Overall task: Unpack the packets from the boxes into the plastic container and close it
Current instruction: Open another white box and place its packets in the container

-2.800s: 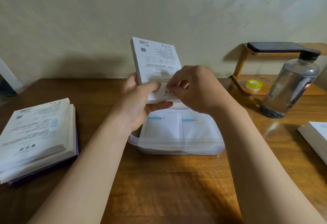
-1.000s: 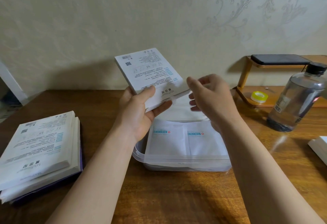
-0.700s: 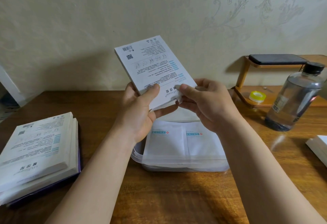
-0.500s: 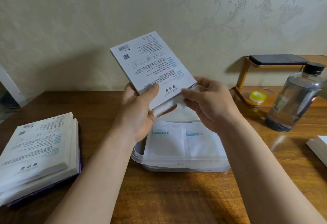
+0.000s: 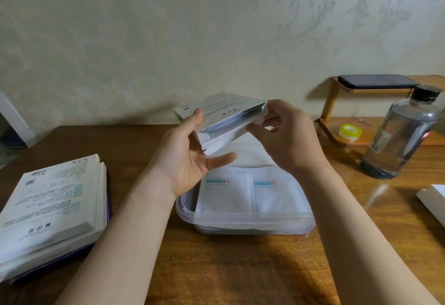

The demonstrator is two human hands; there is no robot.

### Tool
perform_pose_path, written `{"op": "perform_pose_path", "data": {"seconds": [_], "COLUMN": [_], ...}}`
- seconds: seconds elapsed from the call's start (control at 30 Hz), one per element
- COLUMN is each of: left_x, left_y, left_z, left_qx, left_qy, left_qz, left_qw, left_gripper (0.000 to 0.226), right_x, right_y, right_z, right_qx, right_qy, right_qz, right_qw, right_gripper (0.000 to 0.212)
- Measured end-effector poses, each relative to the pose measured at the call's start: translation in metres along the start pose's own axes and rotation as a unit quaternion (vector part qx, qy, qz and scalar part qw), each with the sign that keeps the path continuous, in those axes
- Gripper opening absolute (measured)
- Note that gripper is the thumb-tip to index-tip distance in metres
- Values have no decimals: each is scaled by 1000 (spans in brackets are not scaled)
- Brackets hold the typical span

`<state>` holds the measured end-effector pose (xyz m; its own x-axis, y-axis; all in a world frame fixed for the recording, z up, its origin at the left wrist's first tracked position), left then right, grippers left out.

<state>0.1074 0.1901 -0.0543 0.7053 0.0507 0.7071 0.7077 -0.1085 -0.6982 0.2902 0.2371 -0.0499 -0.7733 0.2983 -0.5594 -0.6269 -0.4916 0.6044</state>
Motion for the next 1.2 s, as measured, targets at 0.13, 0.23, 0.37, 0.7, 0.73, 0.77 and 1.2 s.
{"op": "perform_pose_path", "data": {"seconds": [0.13, 0.23, 0.37, 0.7, 0.73, 0.77, 1.2], "left_x": [0, 0, 2, 2, 2, 3, -4], "left_y": [0, 1, 2, 5, 5, 6, 6], "left_z": [2, 3, 2, 1, 2, 2, 6], "left_qx": [17, 21, 13, -33, -28, -23, 27], "left_qy": [-23, -9, 7, -4, -6, -7, -52], "left_qz": [-67, -67, -87, -128, -131, -135, -30], "left_qw": [997, 998, 996, 991, 991, 991, 998], "left_gripper": [38, 39, 32, 47, 53, 58, 44], "right_x": [-1, -6, -11, -6, -7, -9, 28], "right_y": [2, 2, 2, 7, 6, 6, 54], "right_z": [1, 2, 3, 3, 3, 4, -24], "right_qx": [17, 88, 121, 257, 242, 215, -67], "right_qy": [23, 12, 23, -15, -48, -88, 107], "right_qz": [25, 115, 211, 383, 347, 296, 109], "right_qw": [999, 989, 970, 887, 905, 926, 986], "right_gripper": [14, 15, 15, 24, 23, 21, 7]}}
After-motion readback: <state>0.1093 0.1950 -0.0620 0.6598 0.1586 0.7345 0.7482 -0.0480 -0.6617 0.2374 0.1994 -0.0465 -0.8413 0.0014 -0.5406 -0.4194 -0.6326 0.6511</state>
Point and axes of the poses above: each hand's wrist, its own z-axis towards the middle knuckle, its own x-axis out of the palm, y = z × x, the point moved 2 cm from there along z, towards the middle knuckle, and after that the axes turned 8 degrees about -z, right-handed, at the moved point
